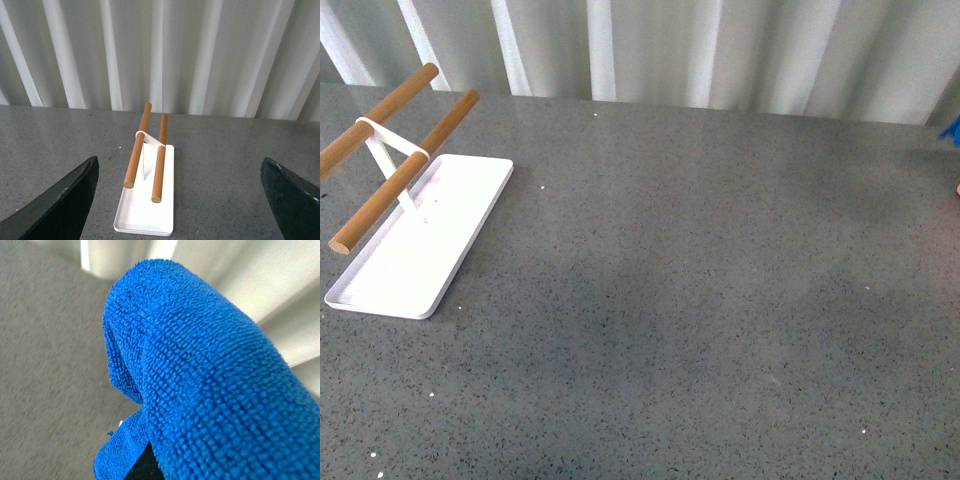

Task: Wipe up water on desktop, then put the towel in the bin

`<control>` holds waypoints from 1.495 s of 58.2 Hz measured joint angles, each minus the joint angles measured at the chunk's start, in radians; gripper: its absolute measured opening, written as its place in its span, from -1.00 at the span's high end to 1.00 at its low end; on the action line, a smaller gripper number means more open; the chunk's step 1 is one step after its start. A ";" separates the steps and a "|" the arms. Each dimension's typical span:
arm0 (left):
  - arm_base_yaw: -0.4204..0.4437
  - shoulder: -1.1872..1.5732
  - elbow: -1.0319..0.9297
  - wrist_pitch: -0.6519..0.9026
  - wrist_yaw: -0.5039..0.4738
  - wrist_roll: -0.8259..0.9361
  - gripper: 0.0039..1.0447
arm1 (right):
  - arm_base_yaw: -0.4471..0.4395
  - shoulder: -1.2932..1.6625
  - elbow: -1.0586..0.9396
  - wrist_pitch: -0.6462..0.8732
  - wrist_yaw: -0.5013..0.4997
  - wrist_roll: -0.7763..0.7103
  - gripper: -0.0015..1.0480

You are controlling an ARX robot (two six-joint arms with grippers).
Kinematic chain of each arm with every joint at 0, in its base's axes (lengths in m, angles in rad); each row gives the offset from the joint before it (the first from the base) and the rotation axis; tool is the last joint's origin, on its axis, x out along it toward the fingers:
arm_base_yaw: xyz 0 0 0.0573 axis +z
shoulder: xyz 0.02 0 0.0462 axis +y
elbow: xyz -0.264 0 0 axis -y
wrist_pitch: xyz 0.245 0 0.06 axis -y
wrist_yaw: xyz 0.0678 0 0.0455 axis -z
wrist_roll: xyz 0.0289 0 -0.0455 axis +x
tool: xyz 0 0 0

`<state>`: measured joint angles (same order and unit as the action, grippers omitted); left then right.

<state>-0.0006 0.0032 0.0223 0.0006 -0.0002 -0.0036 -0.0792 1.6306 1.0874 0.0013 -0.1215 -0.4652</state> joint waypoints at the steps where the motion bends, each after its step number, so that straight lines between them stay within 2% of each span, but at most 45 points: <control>1: 0.000 0.000 0.000 0.000 0.000 0.000 -0.88 | -0.002 0.000 0.014 -0.005 0.004 0.001 0.92; 15: 0.000 0.000 0.000 0.000 0.000 0.000 -0.88 | -0.084 0.045 0.285 -0.147 0.113 0.086 0.92; 19: 0.000 0.000 0.000 0.000 0.000 0.000 -0.88 | -0.144 0.089 0.378 -0.253 0.148 0.123 0.92; 25: 0.000 0.000 0.000 0.000 0.000 0.000 -0.88 | -0.223 0.168 0.472 -0.401 0.137 0.178 0.92; 31: 0.000 0.000 0.000 0.000 0.000 0.000 -0.88 | -0.275 0.227 0.509 -0.488 0.101 0.231 0.92; 53: 0.000 0.000 0.000 0.000 0.000 0.000 -0.88 | -0.400 0.304 0.420 -0.475 0.070 0.315 0.92; 73: 0.000 0.000 0.000 0.000 0.000 0.000 -0.88 | -0.507 0.408 0.297 -0.432 0.156 0.346 0.91; 87: 0.000 0.000 0.000 0.000 0.000 0.000 -0.88 | -0.525 0.418 0.285 -0.433 0.140 0.351 0.24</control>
<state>-0.0006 0.0032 0.0223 0.0006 0.0002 -0.0036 -0.6044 2.0483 1.3724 -0.4320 0.0189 -0.1146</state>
